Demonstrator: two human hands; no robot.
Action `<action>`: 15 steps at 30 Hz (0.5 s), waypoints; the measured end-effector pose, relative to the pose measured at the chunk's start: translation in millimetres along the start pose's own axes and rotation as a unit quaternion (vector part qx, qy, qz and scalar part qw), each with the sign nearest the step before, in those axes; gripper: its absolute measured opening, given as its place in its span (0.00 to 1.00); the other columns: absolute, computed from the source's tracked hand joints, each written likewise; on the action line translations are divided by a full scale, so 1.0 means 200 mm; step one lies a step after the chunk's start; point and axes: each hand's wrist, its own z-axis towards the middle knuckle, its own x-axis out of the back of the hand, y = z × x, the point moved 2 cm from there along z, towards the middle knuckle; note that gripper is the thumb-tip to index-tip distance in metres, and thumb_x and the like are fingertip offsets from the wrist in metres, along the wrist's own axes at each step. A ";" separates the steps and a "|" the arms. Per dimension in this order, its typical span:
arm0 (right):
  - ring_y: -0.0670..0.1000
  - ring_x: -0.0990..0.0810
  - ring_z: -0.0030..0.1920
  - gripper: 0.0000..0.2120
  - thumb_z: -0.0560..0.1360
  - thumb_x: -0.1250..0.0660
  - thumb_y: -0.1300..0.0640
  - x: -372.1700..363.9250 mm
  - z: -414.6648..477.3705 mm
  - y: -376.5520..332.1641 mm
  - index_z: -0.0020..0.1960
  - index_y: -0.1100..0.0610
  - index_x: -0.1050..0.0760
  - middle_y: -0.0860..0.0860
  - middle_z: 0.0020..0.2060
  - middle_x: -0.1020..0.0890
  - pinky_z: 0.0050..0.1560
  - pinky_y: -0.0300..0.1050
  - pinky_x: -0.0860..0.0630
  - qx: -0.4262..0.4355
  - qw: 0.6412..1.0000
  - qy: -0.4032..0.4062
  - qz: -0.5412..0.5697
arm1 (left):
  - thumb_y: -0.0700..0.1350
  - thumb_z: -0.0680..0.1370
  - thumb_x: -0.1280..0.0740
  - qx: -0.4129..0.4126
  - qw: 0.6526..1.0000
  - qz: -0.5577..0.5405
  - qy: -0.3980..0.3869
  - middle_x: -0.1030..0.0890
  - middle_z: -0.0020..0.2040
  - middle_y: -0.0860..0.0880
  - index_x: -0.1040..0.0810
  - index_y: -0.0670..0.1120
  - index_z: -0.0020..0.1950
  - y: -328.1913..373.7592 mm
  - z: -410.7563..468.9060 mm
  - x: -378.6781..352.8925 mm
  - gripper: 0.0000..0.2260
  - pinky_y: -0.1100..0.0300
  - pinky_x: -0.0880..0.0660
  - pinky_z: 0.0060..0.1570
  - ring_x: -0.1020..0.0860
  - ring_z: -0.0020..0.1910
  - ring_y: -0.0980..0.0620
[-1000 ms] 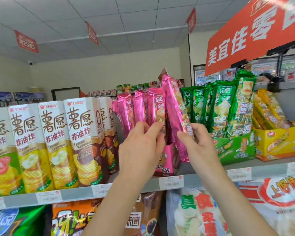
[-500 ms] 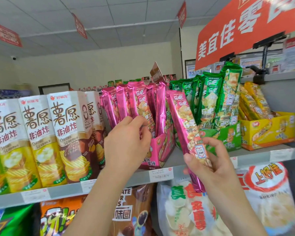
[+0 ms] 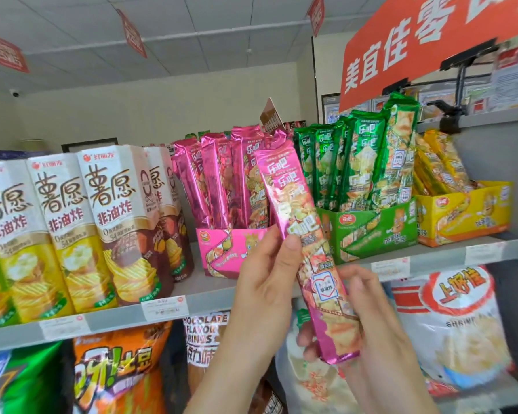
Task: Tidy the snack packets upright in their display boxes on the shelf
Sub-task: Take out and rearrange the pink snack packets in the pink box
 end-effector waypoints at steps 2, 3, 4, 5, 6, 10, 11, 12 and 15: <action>0.59 0.25 0.22 0.25 0.66 0.26 0.42 0.00 -0.02 0.00 0.56 0.57 0.22 0.69 0.35 0.21 0.23 0.44 0.27 -0.067 0.993 -0.039 0.084 | 0.52 0.80 0.39 0.019 1.000 -0.014 -0.017 0.15 0.53 0.50 0.21 0.48 0.60 -0.01 -0.01 -0.01 0.14 0.68 0.23 0.40 0.17 0.46 0.57; 0.58 0.25 0.22 0.26 0.65 0.26 0.44 0.00 -0.02 0.01 0.56 0.60 0.20 0.69 0.35 0.21 0.23 0.43 0.28 -0.084 0.989 -0.058 0.108 | 0.53 0.80 0.39 0.028 0.999 -0.017 -0.024 0.16 0.55 0.49 0.22 0.48 0.62 -0.01 -0.01 -0.03 0.15 0.66 0.23 0.37 0.18 0.44 0.57; 0.58 0.25 0.23 0.27 0.63 0.24 0.44 0.00 -0.03 0.01 0.54 0.62 0.19 0.69 0.34 0.22 0.23 0.43 0.28 -0.092 0.986 -0.066 0.123 | 0.53 0.80 0.39 0.032 0.999 -0.020 -0.026 0.17 0.57 0.49 0.24 0.48 0.65 -0.01 -0.01 -0.04 0.17 0.65 0.22 0.41 0.18 0.47 0.57; 0.58 0.24 0.24 0.29 0.60 0.21 0.44 0.01 -0.03 0.02 0.52 0.63 0.18 0.69 0.34 0.21 0.23 0.44 0.27 -0.092 0.987 -0.054 0.123 | 0.53 0.79 0.38 0.031 0.999 -0.028 -0.021 0.18 0.59 0.50 0.25 0.47 0.67 -0.01 0.00 -0.06 0.18 0.62 0.22 0.48 0.18 0.51 0.55; 0.58 0.23 0.25 0.28 0.59 0.20 0.44 0.03 -0.04 0.03 0.50 0.62 0.17 0.68 0.34 0.20 0.24 0.45 0.26 -0.085 0.990 -0.029 0.108 | 0.52 0.79 0.36 0.030 0.999 -0.044 -0.013 0.18 0.58 0.51 0.25 0.47 0.67 0.00 0.00 -0.07 0.19 0.60 0.23 0.53 0.19 0.53 0.55; 0.50 0.19 0.33 0.13 0.67 0.33 0.46 0.04 -0.06 0.03 0.50 0.44 0.16 0.53 0.39 0.15 0.31 0.41 0.22 0.006 0.999 0.018 -0.040 | 0.56 0.75 0.33 -0.003 1.000 -0.027 -0.005 0.17 0.53 0.50 0.24 0.52 0.59 0.02 0.01 -0.12 0.14 0.54 0.25 0.56 0.21 0.50 0.55; 0.46 0.18 0.35 0.13 0.68 0.34 0.47 0.04 -0.06 0.04 0.50 0.44 0.17 0.49 0.40 0.14 0.34 0.38 0.22 0.026 0.998 0.018 -0.062 | 0.57 0.75 0.34 -0.009 1.000 -0.016 0.002 0.17 0.52 0.51 0.24 0.53 0.57 0.02 0.02 -0.14 0.14 0.52 0.25 0.56 0.21 0.50 0.55; 0.43 0.18 0.36 0.13 0.69 0.34 0.49 0.05 -0.07 0.04 0.52 0.47 0.18 0.46 0.41 0.14 0.35 0.35 0.22 0.040 0.996 0.019 -0.073 | 0.58 0.76 0.35 -0.011 1.000 -0.014 0.012 0.18 0.51 0.51 0.25 0.53 0.56 0.03 0.01 -0.15 0.13 0.50 0.25 0.56 0.21 0.50 0.53; 0.48 0.18 0.31 0.11 0.74 0.29 0.46 0.05 -0.10 0.02 0.54 0.49 0.21 0.49 0.36 0.15 0.30 0.36 0.24 0.023 0.997 -0.013 -0.070 | 0.58 0.78 0.38 0.002 0.999 -0.014 0.036 0.18 0.50 0.45 0.24 0.55 0.54 0.00 0.00 -0.18 0.10 0.42 0.26 0.56 0.21 0.48 0.47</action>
